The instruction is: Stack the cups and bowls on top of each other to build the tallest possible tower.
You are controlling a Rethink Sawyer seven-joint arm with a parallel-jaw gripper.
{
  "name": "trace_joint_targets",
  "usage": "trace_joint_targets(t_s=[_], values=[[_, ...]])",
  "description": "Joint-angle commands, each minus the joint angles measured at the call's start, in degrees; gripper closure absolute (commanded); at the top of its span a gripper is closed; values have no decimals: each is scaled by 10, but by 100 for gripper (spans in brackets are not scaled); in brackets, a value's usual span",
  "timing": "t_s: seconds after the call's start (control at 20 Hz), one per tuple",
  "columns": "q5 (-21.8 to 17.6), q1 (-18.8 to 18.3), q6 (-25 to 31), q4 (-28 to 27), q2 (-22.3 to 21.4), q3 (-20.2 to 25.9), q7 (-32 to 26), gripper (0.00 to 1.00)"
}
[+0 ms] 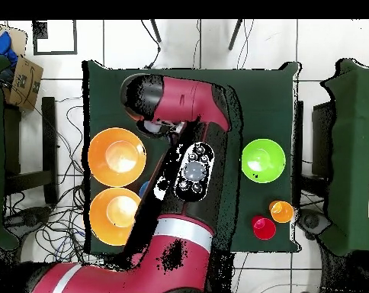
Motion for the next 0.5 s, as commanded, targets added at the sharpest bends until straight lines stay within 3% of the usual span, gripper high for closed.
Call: trace_joint_targets(t_s=[0.05, 0.25, 0.5], values=[[40, 21, -38, -7, 15, 39, 169, 100], [57, 32, -57, -17, 24, 31, 195, 100], [46, 47, -73, -36, 38, 9, 214, 100]])
